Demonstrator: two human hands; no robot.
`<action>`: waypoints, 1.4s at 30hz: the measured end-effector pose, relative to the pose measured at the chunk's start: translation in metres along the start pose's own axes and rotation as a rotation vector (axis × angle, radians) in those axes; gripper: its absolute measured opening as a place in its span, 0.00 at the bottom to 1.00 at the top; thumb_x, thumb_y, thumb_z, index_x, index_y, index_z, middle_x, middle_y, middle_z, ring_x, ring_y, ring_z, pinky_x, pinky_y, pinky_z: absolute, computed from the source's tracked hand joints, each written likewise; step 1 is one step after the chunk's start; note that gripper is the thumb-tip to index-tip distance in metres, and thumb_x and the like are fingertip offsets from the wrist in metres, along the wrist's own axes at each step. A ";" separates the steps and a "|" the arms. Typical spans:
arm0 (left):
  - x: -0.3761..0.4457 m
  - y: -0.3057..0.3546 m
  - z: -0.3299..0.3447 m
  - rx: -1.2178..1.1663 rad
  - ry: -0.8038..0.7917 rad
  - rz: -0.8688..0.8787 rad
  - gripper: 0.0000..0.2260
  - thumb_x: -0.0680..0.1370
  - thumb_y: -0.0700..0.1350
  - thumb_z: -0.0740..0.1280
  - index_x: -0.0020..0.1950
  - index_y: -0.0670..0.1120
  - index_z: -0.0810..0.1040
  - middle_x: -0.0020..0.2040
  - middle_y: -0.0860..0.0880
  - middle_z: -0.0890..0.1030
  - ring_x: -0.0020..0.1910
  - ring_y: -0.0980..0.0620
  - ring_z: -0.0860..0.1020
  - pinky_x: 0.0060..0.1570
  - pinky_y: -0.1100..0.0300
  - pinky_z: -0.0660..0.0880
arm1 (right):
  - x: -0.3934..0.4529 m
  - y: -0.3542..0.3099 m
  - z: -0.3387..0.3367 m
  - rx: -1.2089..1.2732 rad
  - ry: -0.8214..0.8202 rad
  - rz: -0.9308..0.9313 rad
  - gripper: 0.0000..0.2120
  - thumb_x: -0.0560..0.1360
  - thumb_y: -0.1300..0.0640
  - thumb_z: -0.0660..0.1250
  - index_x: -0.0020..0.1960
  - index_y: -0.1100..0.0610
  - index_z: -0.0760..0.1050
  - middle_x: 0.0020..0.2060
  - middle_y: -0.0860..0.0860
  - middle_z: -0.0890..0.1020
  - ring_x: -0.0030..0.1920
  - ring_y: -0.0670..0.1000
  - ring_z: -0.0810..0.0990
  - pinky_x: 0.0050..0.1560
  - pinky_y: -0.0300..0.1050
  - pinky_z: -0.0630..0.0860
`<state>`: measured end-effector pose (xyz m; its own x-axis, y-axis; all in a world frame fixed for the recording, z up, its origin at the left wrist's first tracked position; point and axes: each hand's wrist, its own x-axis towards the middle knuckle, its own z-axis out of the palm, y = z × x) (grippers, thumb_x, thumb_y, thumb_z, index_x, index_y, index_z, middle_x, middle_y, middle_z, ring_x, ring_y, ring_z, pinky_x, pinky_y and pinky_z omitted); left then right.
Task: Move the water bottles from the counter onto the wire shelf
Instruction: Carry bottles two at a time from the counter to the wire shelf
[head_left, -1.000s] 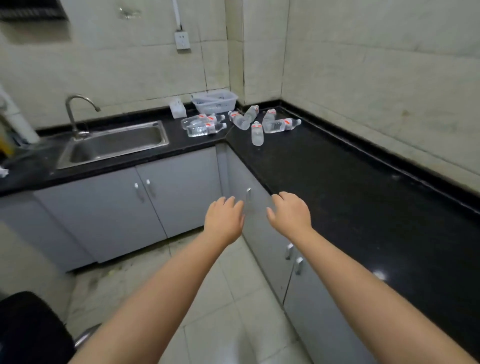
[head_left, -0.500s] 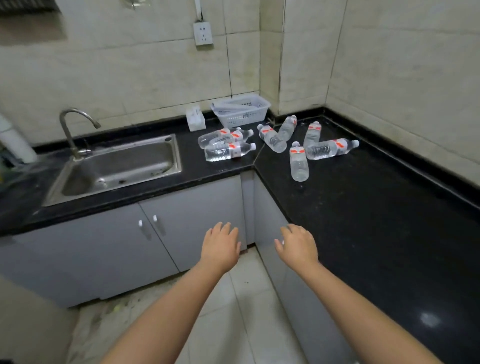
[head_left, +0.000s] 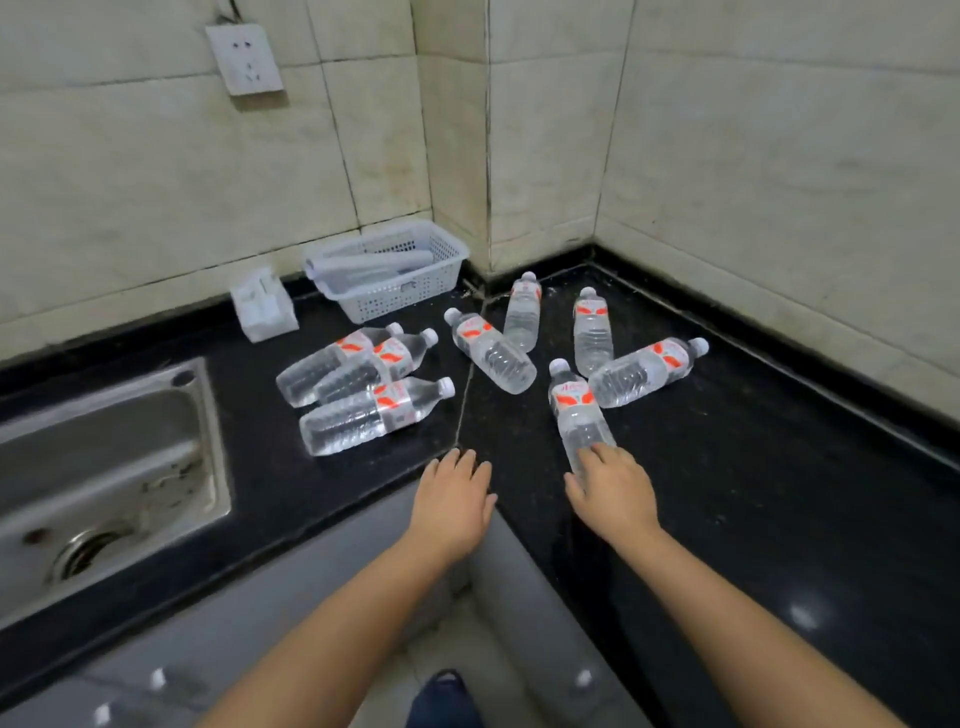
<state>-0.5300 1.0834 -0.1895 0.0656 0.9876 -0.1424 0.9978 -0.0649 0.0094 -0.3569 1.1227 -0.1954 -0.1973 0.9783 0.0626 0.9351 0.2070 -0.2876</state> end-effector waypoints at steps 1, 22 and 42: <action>0.022 -0.009 -0.003 -0.001 -0.001 0.039 0.21 0.82 0.49 0.53 0.74 0.44 0.59 0.75 0.45 0.60 0.75 0.45 0.56 0.74 0.51 0.54 | 0.020 -0.001 0.002 0.008 0.016 0.037 0.16 0.74 0.56 0.64 0.57 0.65 0.75 0.53 0.60 0.80 0.55 0.63 0.76 0.53 0.53 0.73; 0.248 -0.080 0.014 -0.052 0.127 0.436 0.16 0.62 0.49 0.73 0.48 0.45 0.83 0.47 0.42 0.86 0.47 0.44 0.85 0.41 0.53 0.82 | 0.229 -0.019 0.027 -0.084 -0.294 0.474 0.19 0.73 0.55 0.62 0.62 0.59 0.64 0.59 0.59 0.76 0.61 0.59 0.71 0.55 0.49 0.71; 0.326 0.160 -0.050 0.019 0.050 0.736 0.16 0.80 0.49 0.57 0.63 0.41 0.71 0.62 0.43 0.74 0.61 0.43 0.71 0.57 0.51 0.72 | 0.115 0.118 -0.141 0.146 0.324 0.786 0.20 0.72 0.56 0.67 0.63 0.60 0.72 0.56 0.60 0.78 0.58 0.58 0.74 0.57 0.45 0.69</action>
<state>-0.3495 1.4019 -0.1852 0.7188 0.6926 -0.0603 0.6952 -0.7156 0.0679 -0.2272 1.2590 -0.0871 0.6055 0.7938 0.0573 0.7135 -0.5096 -0.4808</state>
